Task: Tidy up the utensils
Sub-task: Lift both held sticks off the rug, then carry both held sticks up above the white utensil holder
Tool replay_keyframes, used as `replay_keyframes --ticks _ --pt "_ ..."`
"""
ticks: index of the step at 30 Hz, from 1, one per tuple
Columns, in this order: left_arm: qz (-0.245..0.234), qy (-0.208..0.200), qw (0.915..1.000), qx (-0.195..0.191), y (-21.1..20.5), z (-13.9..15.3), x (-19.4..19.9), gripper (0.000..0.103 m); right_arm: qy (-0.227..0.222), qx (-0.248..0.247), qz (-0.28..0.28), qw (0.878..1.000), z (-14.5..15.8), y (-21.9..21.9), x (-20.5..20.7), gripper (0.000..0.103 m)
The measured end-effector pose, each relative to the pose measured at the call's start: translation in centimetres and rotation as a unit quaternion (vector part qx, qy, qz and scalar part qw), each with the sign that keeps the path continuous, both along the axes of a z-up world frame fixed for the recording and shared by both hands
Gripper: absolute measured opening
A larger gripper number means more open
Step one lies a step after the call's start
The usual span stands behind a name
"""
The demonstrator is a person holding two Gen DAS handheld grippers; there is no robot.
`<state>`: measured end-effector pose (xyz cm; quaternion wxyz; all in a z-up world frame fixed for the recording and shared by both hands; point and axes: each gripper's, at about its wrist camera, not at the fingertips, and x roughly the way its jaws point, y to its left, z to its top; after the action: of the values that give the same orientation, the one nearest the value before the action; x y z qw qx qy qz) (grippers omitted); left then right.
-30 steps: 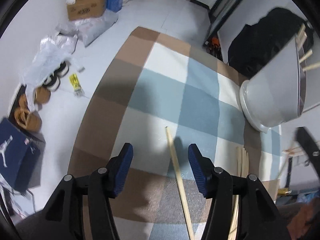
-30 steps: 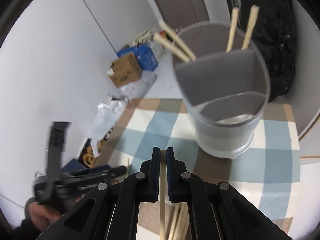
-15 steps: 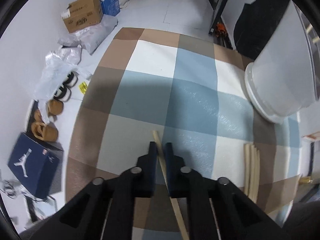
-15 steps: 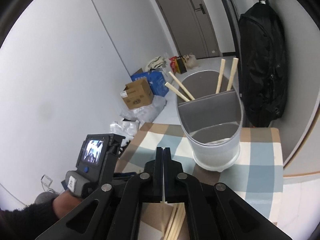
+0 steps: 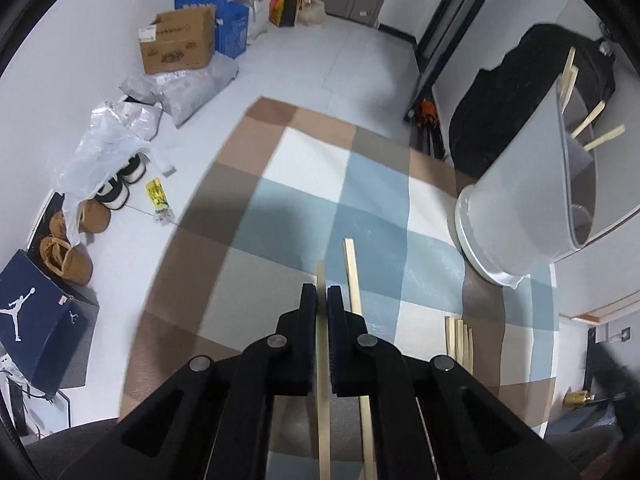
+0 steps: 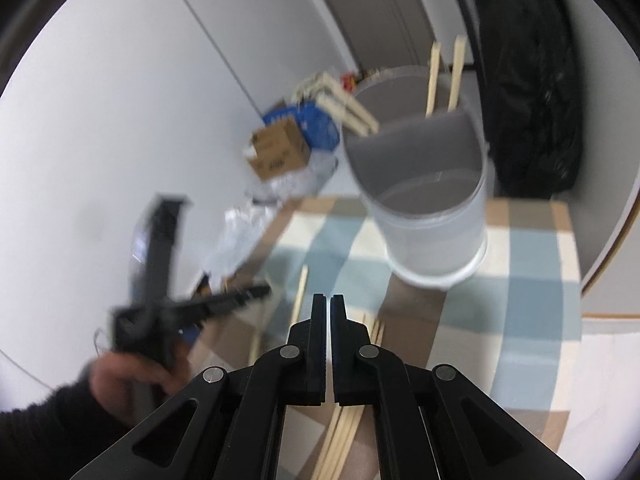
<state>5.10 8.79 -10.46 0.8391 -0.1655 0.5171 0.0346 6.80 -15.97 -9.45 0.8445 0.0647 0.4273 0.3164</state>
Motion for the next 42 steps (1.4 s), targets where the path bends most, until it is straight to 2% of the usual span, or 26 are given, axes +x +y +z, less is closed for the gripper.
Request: replay_keyframes --ticks 3,8,9,14,18,22,24,27,30,35,38,42 --pt "0.008 -0.017 0.9997 -0.016 1.1 0.2 -0.4 0.001 0.017 -0.016 0.014 1.0 -1.1 1.8 0.4 0.004" --pt "0.035 -0.049 0.9963 -0.062 3.6 0.7 -1.2 0.001 0.035 -0.052 0.04 0.997 -2.2 5.9 2.0 0.02" --pt "0.038 -0.059 0.995 -0.072 4.1 0.9 -1.3 0.001 0.041 -0.065 0.046 0.996 -2.6 7.1 2.7 0.026" --pt "0.053 -0.104 0.9892 -0.088 5.6 2.2 -2.0 0.001 0.068 -0.097 0.071 0.99 -4.3 11.7 5.3 0.026" --pt "0.053 -0.131 0.9851 -0.098 6.5 2.9 -2.4 0.001 0.087 -0.154 0.075 0.981 -6.2 15.2 7.6 0.026" --pt "0.048 -0.153 0.9812 -0.108 7.2 3.5 -2.9 0.001 0.116 -0.199 0.065 0.971 -8.3 16.7 9.6 0.026" --pt "0.048 -0.162 0.979 -0.114 7.7 3.7 -3.1 0.001 0.129 -0.204 0.058 0.969 -8.9 16.8 10.2 0.026" --pt "0.052 -0.165 0.9771 -0.123 8.5 3.7 -3.3 0.001 0.123 -0.21 0.053 0.969 -8.8 17.1 10.5 0.025" --pt "0.053 -0.168 0.9753 -0.134 8.7 3.6 -3.3 0.001 0.115 -0.226 0.047 0.966 -8.9 17.4 10.4 0.007" --pt "0.037 -0.183 0.9747 -0.123 8.1 4.3 -3.6 0.001 0.086 -0.225 0.051 0.969 -8.4 17.9 9.5 0.006" --pt "0.032 -0.192 0.9728 -0.127 8.1 4.7 -3.9 0.001 0.069 -0.203 0.042 0.976 -6.8 17.2 9.0 0.006" --pt "0.027 -0.201 0.9708 -0.128 8.1 5.1 -4.1 0.001 0.03 -0.156 0.03 0.987 -3.1 15.4 7.6 0.006"
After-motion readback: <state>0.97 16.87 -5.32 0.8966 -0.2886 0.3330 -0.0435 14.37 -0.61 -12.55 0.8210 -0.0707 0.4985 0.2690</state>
